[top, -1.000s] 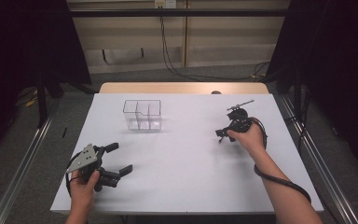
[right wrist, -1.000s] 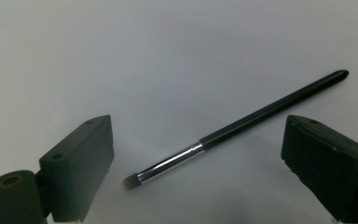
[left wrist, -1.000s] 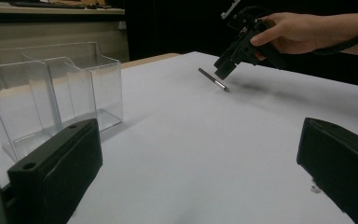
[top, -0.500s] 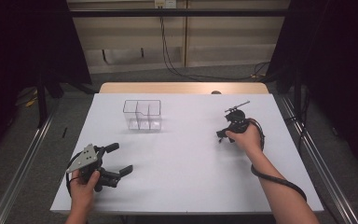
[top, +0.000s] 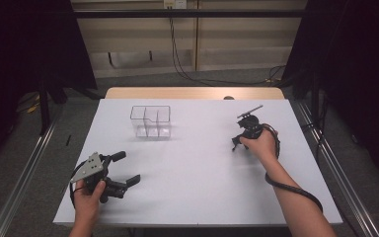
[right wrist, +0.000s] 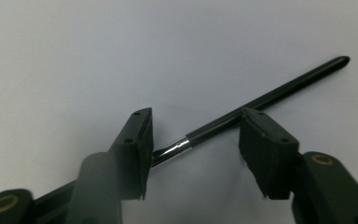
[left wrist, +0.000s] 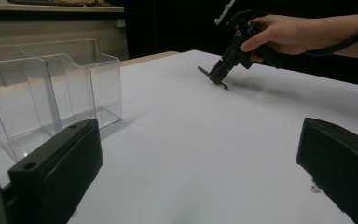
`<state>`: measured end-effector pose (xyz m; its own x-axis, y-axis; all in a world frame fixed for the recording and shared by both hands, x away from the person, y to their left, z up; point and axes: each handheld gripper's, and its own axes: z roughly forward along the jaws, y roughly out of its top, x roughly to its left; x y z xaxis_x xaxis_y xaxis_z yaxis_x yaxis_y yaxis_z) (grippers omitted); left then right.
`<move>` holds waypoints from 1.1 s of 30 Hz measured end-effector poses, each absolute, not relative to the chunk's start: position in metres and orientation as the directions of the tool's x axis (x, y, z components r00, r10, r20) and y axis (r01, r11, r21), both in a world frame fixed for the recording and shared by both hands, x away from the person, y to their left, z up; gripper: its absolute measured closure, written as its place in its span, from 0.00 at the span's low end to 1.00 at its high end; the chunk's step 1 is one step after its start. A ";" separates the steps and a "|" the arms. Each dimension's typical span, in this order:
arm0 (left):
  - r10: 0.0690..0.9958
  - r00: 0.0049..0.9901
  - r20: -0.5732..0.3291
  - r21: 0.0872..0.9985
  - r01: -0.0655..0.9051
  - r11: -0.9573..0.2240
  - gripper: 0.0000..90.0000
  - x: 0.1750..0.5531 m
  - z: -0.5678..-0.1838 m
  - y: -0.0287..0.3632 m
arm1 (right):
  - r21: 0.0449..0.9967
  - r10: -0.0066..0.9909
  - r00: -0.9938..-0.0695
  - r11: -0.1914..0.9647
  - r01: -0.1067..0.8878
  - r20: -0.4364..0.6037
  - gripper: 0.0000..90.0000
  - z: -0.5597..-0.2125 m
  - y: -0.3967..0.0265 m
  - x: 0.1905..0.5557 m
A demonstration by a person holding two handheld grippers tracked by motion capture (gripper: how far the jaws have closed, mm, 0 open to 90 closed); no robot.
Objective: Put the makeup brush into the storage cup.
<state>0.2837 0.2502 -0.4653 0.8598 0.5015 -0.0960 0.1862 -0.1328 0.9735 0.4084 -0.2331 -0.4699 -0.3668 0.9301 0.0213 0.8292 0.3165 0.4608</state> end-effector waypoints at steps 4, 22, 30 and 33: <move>0.504 0.858 -0.097 0.974 0.187 -0.130 0.00 0.283 -0.465 0.250 | 0.431 0.936 -0.350 0.308 0.848 0.020 0.66 -0.467 -0.233 0.408; 0.510 0.854 -0.100 0.974 0.189 -0.126 0.01 0.283 -0.464 0.251 | 0.310 0.924 -0.375 0.337 0.889 0.071 0.94 -0.460 -0.245 0.406; 0.503 0.859 -0.097 0.973 0.189 -0.136 0.01 0.283 -0.465 0.248 | 0.268 0.929 -0.363 0.332 0.904 0.071 0.92 -0.460 -0.243 0.410; 0.504 0.858 -0.100 0.973 0.191 -0.132 0.01 0.283 -0.465 0.249 | 0.262 0.924 -0.379 0.353 0.898 0.056 0.92 -0.459 -0.241 0.410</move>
